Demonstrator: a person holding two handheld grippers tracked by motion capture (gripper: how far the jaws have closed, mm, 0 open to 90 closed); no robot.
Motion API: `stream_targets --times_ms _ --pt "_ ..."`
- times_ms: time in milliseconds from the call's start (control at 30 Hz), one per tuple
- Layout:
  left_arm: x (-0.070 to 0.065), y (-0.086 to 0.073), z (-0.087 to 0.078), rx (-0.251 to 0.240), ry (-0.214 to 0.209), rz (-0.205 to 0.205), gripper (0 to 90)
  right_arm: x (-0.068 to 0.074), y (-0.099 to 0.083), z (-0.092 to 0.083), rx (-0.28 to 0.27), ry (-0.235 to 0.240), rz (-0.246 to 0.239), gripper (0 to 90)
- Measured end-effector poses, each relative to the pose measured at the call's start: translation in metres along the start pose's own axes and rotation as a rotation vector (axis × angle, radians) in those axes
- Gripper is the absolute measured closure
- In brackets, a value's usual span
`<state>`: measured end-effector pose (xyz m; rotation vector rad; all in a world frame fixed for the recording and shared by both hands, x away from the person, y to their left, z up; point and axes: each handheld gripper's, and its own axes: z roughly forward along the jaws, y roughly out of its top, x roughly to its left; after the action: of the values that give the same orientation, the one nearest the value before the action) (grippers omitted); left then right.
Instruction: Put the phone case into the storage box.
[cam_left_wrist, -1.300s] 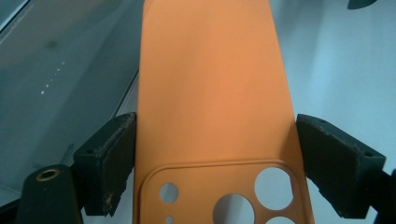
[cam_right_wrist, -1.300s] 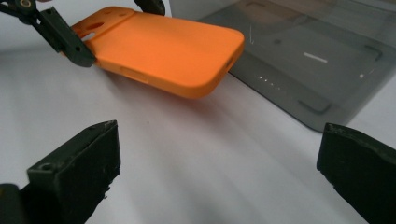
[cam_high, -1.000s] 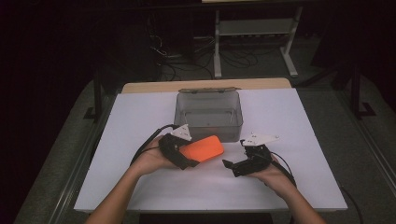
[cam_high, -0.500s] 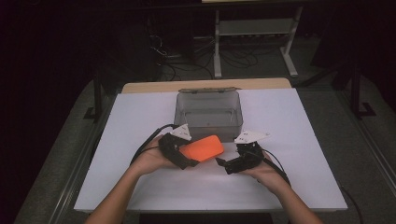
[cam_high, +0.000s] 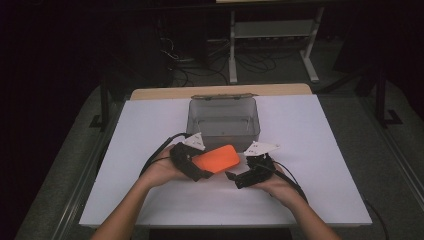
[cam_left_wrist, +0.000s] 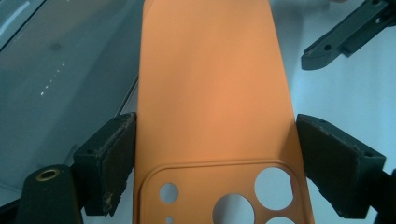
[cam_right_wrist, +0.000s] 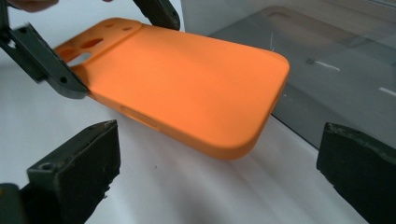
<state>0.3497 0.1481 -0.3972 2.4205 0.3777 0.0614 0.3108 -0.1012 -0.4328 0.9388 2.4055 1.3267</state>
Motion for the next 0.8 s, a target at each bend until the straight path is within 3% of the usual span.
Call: stream_targets --times_ms 333,800 --pt "0.0001 0.0000 -0.0002 -0.002 -0.002 -0.001 15.6 0.0004 -0.0016 0.0037 0.013 -0.013 -0.023 0.0" --pt "-0.0018 0.0001 0.0010 0.007 -0.009 0.004 15.6 0.0019 -0.0038 0.0042 0.025 -0.083 -0.120 0.0"
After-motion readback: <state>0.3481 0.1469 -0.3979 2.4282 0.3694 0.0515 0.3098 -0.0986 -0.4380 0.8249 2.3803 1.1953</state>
